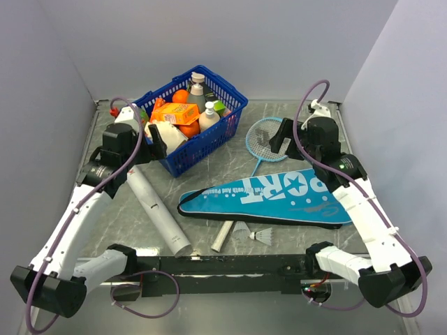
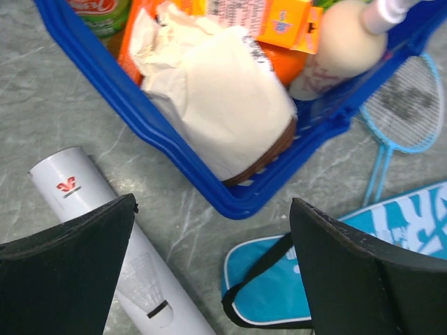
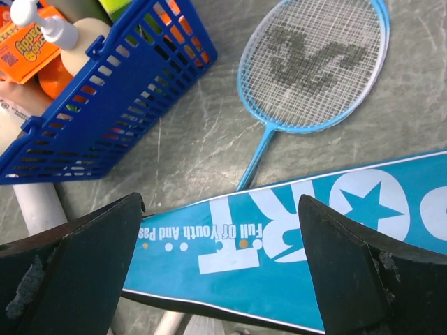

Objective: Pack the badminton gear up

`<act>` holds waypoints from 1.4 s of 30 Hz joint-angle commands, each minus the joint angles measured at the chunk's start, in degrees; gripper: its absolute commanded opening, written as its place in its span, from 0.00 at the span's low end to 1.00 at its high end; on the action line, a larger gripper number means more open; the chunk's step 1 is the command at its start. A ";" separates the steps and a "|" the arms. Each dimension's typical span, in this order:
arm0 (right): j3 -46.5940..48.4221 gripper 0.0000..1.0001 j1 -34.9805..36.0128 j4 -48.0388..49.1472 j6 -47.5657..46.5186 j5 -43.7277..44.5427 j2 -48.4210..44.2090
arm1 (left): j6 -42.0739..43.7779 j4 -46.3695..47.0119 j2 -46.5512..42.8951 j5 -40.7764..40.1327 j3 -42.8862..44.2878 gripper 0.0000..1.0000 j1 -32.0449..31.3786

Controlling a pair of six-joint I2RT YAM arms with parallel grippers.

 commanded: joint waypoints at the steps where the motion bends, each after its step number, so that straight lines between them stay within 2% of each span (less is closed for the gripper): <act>1: 2.33 1.00 -0.13 -0.39 0.01 0.57 0.62 | 0.35 0.04 -2.09 5.06 4.05 0.96 -1.32; 4: -0.21 1.00 -0.04 2.76 0.45 -3.56 0.01 | -1.66 -0.49 -2.36 6.21 5.20 0.97 -4.66; 7: -0.31 1.00 -0.13 2.16 0.89 -4.89 1.84 | -4.38 -1.10 -2.01 4.29 6.43 0.96 -12.28; 16: -3.55 1.00 -0.13 0.48 2.12 -2.69 3.17 | -10.90 0.21 6.51 -7.05 9.15 0.98 -30.58; 20: -5.05 1.00 -0.04 -0.04 2.38 -3.22 2.99 | -12.83 3.28 12.39 -7.41 9.25 0.97 -32.53; 21: -4.88 1.00 -0.04 -0.48 2.38 -3.57 3.17 | -13.36 4.86 13.37 -7.41 8.81 0.90 -32.53; 23: -4.61 1.00 -0.04 -1.80 2.30 -3.57 4.05 | -13.53 6.45 16.43 -7.76 8.54 0.82 -32.62; 24: -4.61 1.00 -0.13 -2.06 2.21 -3.66 4.05 | -13.36 7.41 17.50 -8.02 8.37 0.67 -32.53; 26: -4.87 1.00 -0.13 -2.07 2.03 -4.88 3.70 | -11.70 10.23 21.17 -9.94 8.71 0.48 -32.36; 27: -5.57 1.00 -0.04 -1.89 1.86 -5.06 3.44 | -11.17 11.10 22.59 -9.61 9.33 0.27 -31.83; 29: -6.28 1.00 -0.13 -1.45 1.68 -5.16 2.12 | -10.64 15.06 26.27 -4.63 9.60 0.08 -28.50; 30: -6.45 1.00 -0.13 -1.54 1.59 -5.07 1.68 | -10.64 16.37 27.34 -2.51 9.42 0.01 -27.18; 32: -6.63 1.00 -0.13 -1.71 1.42 -5.07 1.15 | -10.64 19.81 30.49 0.57 9.51 0.01 -24.45; 38: -7.95 1.00 -0.04 -1.36 1.06 -5.24 -0.43 | -9.41 22.27 36.83 -0.73 11.62 0.01 -20.41; 42: -7.86 1.00 -0.13 -0.84 1.33 -6.56 -0.08 | -9.85 23.68 39.39 2.52 11.27 0.01 -15.40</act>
